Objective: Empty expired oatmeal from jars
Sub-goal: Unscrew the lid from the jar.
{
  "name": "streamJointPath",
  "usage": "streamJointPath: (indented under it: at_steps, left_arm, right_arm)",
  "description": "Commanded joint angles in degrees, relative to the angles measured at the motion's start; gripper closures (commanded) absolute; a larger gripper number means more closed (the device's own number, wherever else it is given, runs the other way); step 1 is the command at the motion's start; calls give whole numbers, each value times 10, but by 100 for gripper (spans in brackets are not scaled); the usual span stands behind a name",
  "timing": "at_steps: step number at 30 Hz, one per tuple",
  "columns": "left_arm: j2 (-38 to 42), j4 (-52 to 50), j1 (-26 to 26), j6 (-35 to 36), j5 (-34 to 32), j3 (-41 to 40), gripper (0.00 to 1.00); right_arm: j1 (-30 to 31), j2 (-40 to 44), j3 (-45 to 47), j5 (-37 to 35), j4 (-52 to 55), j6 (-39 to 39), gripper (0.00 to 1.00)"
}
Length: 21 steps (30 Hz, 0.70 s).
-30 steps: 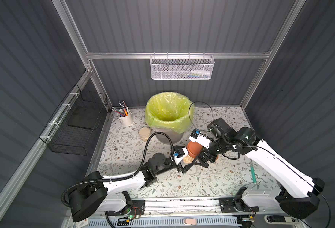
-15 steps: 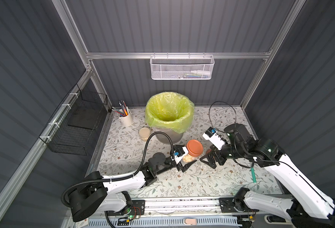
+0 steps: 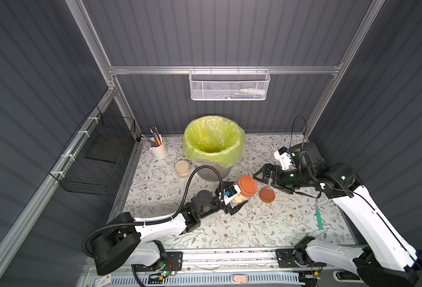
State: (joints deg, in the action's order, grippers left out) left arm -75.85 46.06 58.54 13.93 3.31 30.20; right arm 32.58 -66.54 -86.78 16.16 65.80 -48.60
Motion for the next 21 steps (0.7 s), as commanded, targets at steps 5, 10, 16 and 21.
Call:
streamJointPath:
  at_steps: [5,10,16,21]
  left_arm:
    - [-12,56,0,34,-17,37,87]
    - [-20,57,0,44,-17,40,87]
    - [-16,58,0,49,-23,35,87]
    - [-17,58,0,51,-23,34,87]
  right_arm:
    - [3,-57,-55,24,47,-103,1]
    - [2,-90,-60,51,43,-97,1]
    - [2,-107,-56,58,42,-97,1]
    - [3,-106,-40,61,30,-97,1]
